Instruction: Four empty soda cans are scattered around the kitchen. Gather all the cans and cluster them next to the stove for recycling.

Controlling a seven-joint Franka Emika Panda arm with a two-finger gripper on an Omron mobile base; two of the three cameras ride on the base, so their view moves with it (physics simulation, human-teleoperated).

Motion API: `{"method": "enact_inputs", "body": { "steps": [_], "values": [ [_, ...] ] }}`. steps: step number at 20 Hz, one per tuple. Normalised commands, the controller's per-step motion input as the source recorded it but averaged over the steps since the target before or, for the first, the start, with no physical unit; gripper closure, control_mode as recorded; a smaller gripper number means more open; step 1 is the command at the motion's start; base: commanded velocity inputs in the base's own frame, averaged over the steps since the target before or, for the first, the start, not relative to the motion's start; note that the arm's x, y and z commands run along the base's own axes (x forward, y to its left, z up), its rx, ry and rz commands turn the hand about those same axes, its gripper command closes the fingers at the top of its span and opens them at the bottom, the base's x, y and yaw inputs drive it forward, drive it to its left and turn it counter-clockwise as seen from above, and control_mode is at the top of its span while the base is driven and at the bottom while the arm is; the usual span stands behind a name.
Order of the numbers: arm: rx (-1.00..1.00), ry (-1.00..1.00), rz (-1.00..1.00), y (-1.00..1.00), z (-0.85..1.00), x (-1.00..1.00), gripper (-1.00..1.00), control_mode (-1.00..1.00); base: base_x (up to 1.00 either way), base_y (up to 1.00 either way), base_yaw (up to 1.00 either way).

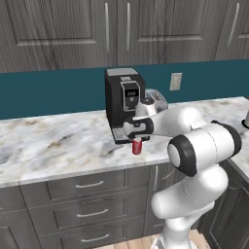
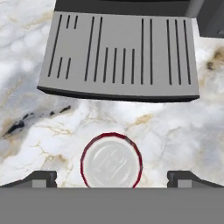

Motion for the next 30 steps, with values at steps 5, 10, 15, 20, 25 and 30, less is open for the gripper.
{"method": "enact_inputs", "body": {
  "steps": [5, 10, 15, 20, 25, 30],
  "values": [
    [0.0, 0.0, 0.0, 0.0, -0.12, 0.03, -1.0, -1.0, 0.0, 0.0, 0.0],
    [0.0, 0.0, 0.0, 0.01, -0.11, 0.04, -1.0, -1.0, 0.0, 0.0, 0.0],
    [0.0, 0.0, 0.0, 0.0, -0.11, 0.04, -1.0, -1.0, 0.0, 0.0, 0.0],
    [0.0, 0.0, 0.0, 0.0, -0.1, 0.01, -1.0, -1.0, 0.0, 0.0, 0.0],
    [0.0, 0.0, -0.01, 0.02, -0.09, 0.0, -1.0, -1.0, 0.0, 0.0, 0.0],
    [0.0, 0.0, -0.02, 0.02, -0.09, 0.0, -1.0, -1.0, 0.0, 0.0, 0.0]
  ]
}}
